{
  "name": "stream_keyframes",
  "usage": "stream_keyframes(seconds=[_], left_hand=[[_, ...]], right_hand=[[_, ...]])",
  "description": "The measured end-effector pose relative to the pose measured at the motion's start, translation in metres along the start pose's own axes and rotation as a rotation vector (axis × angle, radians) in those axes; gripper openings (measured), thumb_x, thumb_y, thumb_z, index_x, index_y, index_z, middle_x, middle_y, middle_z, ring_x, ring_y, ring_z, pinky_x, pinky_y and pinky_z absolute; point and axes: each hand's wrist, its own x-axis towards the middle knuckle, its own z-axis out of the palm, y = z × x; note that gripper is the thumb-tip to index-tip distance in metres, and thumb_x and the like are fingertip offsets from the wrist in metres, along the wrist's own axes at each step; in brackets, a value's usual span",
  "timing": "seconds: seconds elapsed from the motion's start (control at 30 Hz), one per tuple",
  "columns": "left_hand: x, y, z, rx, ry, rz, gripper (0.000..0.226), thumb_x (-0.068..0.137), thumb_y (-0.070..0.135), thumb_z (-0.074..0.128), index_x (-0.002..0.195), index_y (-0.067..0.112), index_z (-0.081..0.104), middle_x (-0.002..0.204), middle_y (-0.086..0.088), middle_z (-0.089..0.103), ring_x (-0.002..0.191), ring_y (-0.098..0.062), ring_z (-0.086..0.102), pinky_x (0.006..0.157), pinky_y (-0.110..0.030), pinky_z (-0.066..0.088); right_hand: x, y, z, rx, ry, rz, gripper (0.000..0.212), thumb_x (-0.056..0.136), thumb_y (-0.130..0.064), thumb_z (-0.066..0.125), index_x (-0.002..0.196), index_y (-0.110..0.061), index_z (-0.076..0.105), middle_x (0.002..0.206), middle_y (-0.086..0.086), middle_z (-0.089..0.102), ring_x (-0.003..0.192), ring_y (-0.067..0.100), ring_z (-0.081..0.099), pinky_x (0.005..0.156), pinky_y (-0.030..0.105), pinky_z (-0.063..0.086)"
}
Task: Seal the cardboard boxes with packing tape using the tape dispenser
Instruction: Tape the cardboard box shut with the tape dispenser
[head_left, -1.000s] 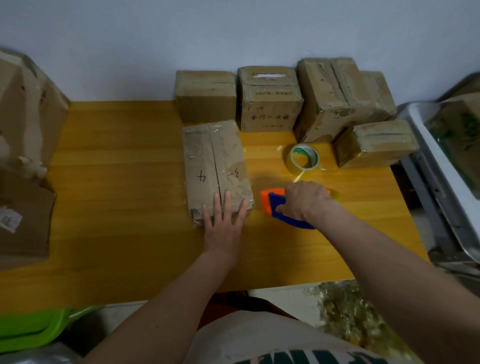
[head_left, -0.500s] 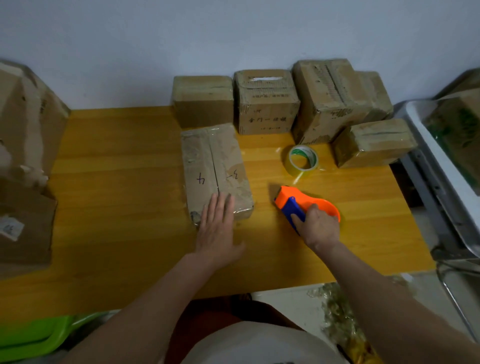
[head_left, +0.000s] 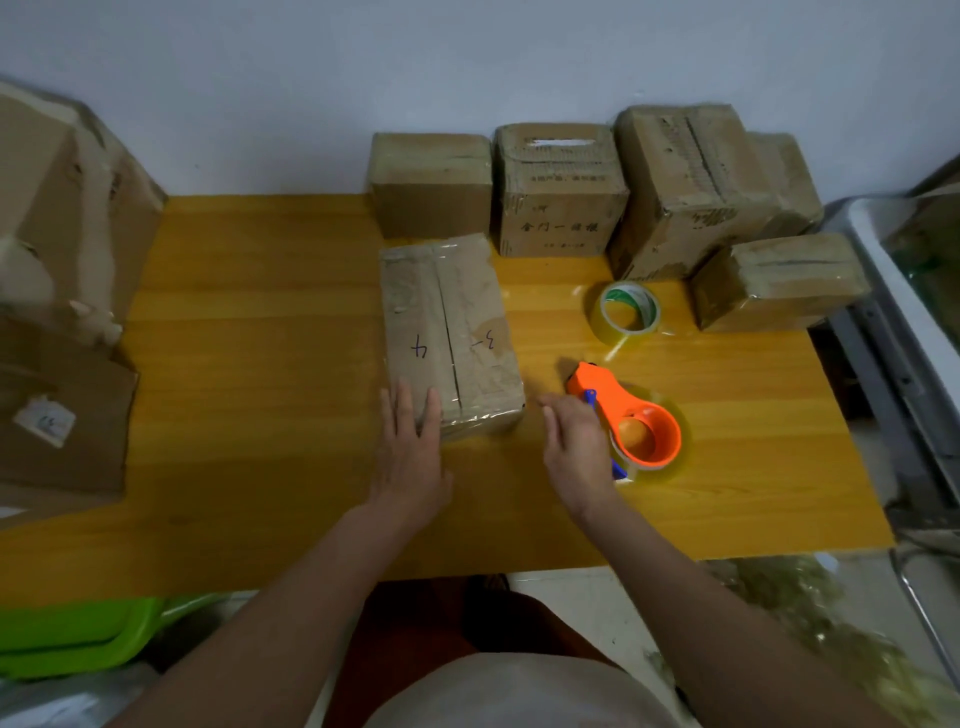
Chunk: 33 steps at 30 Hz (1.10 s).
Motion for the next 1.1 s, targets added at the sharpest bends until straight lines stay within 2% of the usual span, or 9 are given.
stream_keyframes(seconds=[0.1, 0.27, 0.43, 0.53, 0.6, 0.7, 0.77, 0.97, 1.1], left_hand=[[-0.005, -0.001, 0.004, 0.000, -0.004, 0.001, 0.098, 0.090, 0.020, 0.061, 0.153, 0.019, -0.014, 0.155, -0.007, -0.034, 0.143, -0.033, -0.028, 0.119, -0.042, 0.015], [-0.021, -0.002, 0.011, -0.021, -0.013, -0.007, 0.105, 0.086, 0.031, 0.065, 0.152, 0.019, -0.016, 0.155, -0.008, -0.034, 0.142, -0.035, -0.028, 0.118, -0.039, 0.015], [-0.051, 0.001, 0.021, 0.039, -0.037, -0.015, 0.103, 0.088, 0.040, 0.061, 0.151, 0.020, -0.019, 0.157, -0.006, -0.029, 0.145, -0.037, -0.019, 0.118, -0.043, 0.019], [-0.054, -0.017, 0.014, 0.140, 0.117, 0.184, 0.109, 0.067, 0.052, 0.079, 0.152, 0.018, 0.018, 0.150, -0.012, 0.027, 0.134, -0.032, 0.032, 0.105, -0.043, 0.038], [-0.037, -0.035, 0.003, 0.245, 0.226, 0.235, 0.126, 0.041, 0.065, 0.087, 0.145, 0.020, 0.032, 0.137, -0.011, 0.039, 0.124, -0.031, 0.038, 0.099, -0.048, 0.042], [0.003, -0.049, -0.026, 0.429, 0.133, 0.319, 0.137, 0.052, 0.075, 0.074, 0.152, 0.029, -0.008, 0.158, -0.011, -0.016, 0.144, -0.036, -0.014, 0.116, -0.058, -0.001], [0.026, -0.049, -0.032, 0.521, 0.025, 0.351, 0.132, 0.064, 0.080, 0.060, 0.142, 0.029, -0.033, 0.149, -0.010, -0.042, 0.137, -0.033, -0.037, 0.112, -0.055, -0.019], [0.042, -0.044, -0.018, 0.522, -0.006, 0.349, 0.126, 0.070, 0.082, 0.051, 0.146, 0.023, -0.030, 0.151, -0.010, -0.037, 0.143, -0.033, -0.028, 0.117, -0.054, -0.012], [0.045, -0.045, -0.017, 0.481, 0.012, 0.354, 0.127, 0.068, 0.084, 0.051, 0.147, 0.025, -0.029, 0.154, -0.009, -0.035, 0.143, -0.031, -0.028, 0.117, -0.054, -0.012]], right_hand=[[-0.002, -0.018, 0.011, 0.190, -0.060, 0.141, 0.032, 0.098, -0.002, 0.043, 0.127, 0.001, 0.058, 0.124, 0.008, 0.062, 0.117, 0.020, 0.056, 0.091, 0.006, 0.029], [0.015, -0.012, 0.019, 0.279, -0.181, 0.201, 0.041, 0.101, -0.011, 0.040, 0.141, -0.003, 0.042, 0.143, 0.012, 0.048, 0.134, 0.024, 0.041, 0.107, 0.021, 0.027], [0.061, 0.007, 0.027, 0.280, -0.495, 0.223, 0.044, 0.105, -0.027, 0.033, 0.145, -0.010, 0.039, 0.150, 0.007, 0.038, 0.142, 0.021, 0.029, 0.118, 0.034, 0.019], [0.076, 0.007, 0.022, 0.432, -0.259, 0.332, 0.042, 0.105, -0.020, 0.030, 0.143, -0.006, 0.037, 0.145, 0.007, 0.041, 0.137, 0.017, 0.034, 0.109, 0.020, 0.023], [0.069, 0.003, 0.016, 0.502, 0.026, 0.354, 0.036, 0.104, -0.014, 0.031, 0.134, -0.002, 0.048, 0.136, 0.010, 0.051, 0.130, 0.020, 0.043, 0.104, 0.020, 0.030], [0.033, -0.003, 0.023, 0.461, 0.159, 0.226, 0.033, 0.102, -0.012, 0.035, 0.127, -0.003, 0.054, 0.130, 0.011, 0.057, 0.126, 0.022, 0.048, 0.107, 0.031, 0.036], [0.007, -0.015, 0.033, 0.438, 0.132, 0.092, 0.038, 0.099, -0.017, 0.037, 0.133, -0.006, 0.051, 0.137, 0.005, 0.051, 0.130, 0.014, 0.043, 0.109, 0.025, 0.032], [0.020, -0.030, 0.065, 0.409, -0.102, 0.087, 0.059, 0.098, -0.027, 0.034, 0.151, -0.007, 0.015, 0.159, 0.003, 0.010, 0.147, 0.013, 0.003, 0.119, 0.025, 0.004], [0.049, -0.029, 0.075, 0.526, -0.086, 0.241, 0.056, 0.103, -0.020, 0.037, 0.152, -0.009, 0.011, 0.159, 0.008, 0.010, 0.147, 0.018, 0.008, 0.120, 0.032, 0.008]])
